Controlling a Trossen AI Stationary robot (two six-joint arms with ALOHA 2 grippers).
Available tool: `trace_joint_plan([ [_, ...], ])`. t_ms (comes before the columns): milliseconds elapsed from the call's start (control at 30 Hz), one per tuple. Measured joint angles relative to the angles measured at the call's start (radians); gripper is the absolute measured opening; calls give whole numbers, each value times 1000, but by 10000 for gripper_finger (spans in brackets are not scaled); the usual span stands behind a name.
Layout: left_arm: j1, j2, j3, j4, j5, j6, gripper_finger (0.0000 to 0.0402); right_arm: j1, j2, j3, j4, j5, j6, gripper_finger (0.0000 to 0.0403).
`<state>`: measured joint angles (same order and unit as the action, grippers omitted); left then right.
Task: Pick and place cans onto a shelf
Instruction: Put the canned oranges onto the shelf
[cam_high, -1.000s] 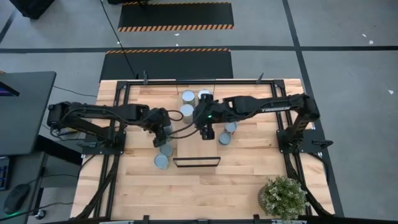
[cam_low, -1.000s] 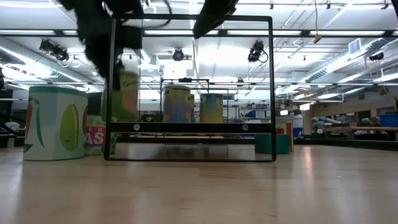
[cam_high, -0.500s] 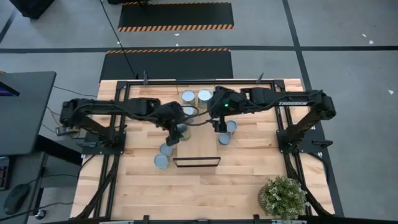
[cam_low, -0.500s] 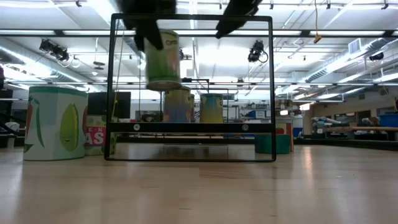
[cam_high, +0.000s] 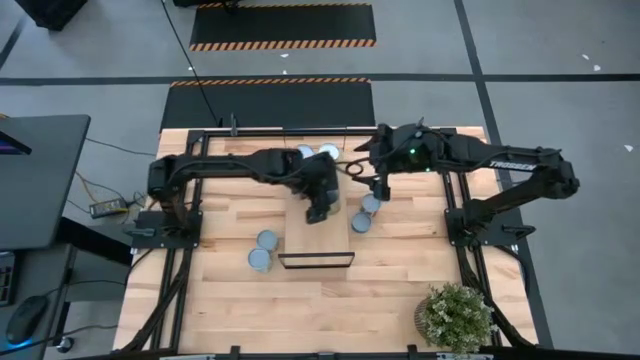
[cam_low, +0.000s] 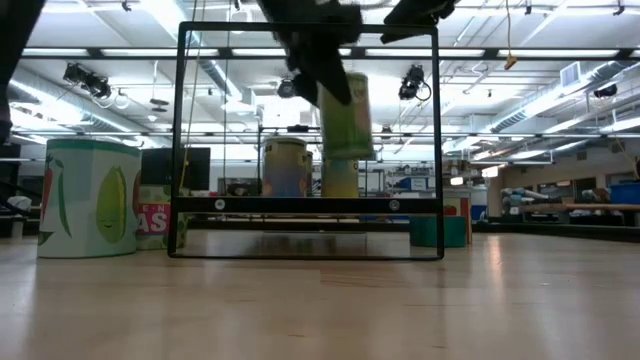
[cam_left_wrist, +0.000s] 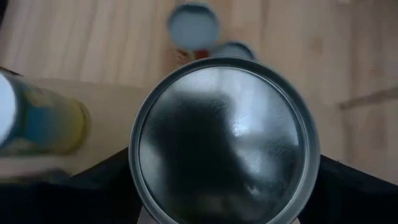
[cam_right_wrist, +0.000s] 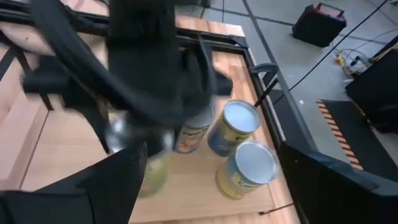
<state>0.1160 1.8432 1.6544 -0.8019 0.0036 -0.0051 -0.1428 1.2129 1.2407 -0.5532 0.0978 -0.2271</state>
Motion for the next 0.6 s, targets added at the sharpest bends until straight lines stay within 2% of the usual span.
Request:
trace_joint_plan([
  [300, 111, 151, 72, 17, 0, 19, 320, -52, -31, -5, 50, -36, -17, 373],
  [600, 147, 172, 73, -18, 1, 77, 323, -77, -29, -5, 55, -69, -15, 373],
])
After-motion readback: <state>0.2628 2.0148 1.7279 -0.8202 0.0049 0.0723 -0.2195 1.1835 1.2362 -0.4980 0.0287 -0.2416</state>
